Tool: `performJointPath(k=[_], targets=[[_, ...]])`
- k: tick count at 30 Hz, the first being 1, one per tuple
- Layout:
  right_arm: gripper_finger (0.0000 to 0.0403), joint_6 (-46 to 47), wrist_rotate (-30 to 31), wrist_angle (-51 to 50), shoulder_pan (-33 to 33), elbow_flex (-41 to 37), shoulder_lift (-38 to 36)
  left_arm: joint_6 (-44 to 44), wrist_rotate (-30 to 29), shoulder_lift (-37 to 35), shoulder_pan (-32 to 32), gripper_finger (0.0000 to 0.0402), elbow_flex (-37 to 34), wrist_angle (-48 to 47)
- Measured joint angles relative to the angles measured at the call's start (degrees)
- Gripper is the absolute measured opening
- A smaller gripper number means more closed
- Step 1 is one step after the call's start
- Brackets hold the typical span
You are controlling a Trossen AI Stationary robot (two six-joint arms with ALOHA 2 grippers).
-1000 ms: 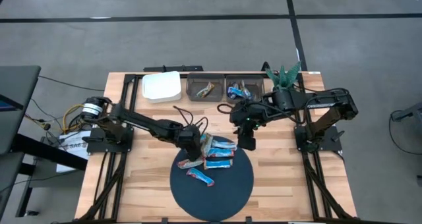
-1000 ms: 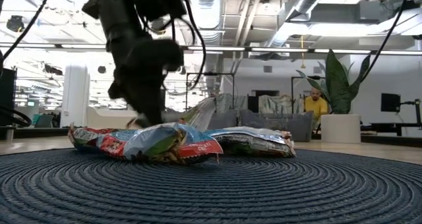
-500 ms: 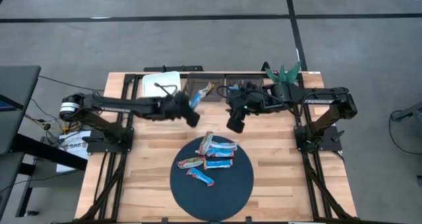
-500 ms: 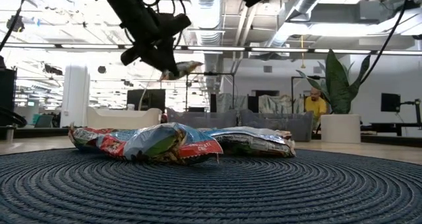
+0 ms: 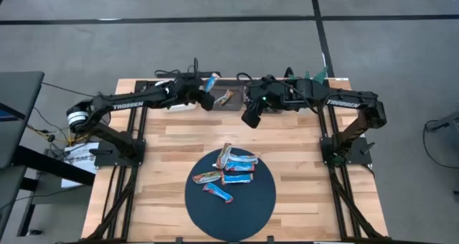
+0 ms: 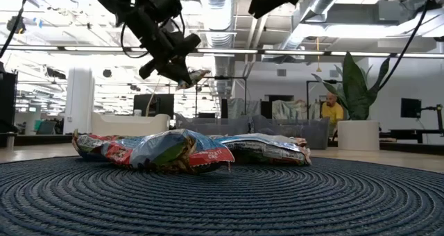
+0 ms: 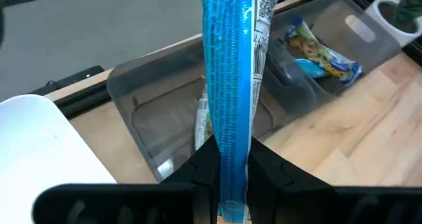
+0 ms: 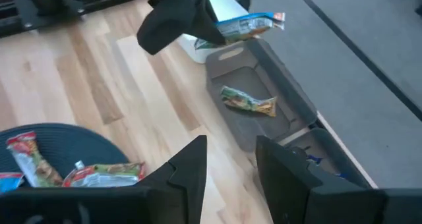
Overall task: Pick and place Granola Bars by type
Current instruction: Put the orange granola bar into the left black transparent bin
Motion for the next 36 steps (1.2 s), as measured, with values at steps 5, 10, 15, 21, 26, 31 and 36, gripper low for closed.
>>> performJointPath(k=[5,10,15,21,26,31,36], targets=[[0.0123,0.0,0.0,0.0,-1.7,0.0,0.0,0.1,6.0,3.3,2.4,0.0039,0.2,4.7],[0.0123,0.0,-0.1,0.2,-2.7,0.0,0.0,3.3,6.4,9.1,2.5,0.0039,5.5,4.5],[0.0122,0.0,-0.2,0.1,-2.8,0.0,0.0,7.5,5.1,14.1,2.5,0.0039,13.3,0.1],[0.0122,0.0,-0.2,0.1,-2.8,0.0,0.0,10.5,5.5,16.7,3.3,0.0043,17.7,-5.3],[0.0122,0.0,-0.2,0.1,-2.8,0.0,0.0,10.5,5.7,16.7,4.2,0.0086,17.7,-5.5],[0.0123,0.0,-0.2,0.1,-2.8,0.0,0.0,8.9,7.7,16.7,5.0,0.0141,17.7,-5.6],[0.0123,0.0,-0.3,-0.1,-2.8,0.0,0.0,7.9,14.9,16.7,4.4,0.0156,17.7,-6.0]])
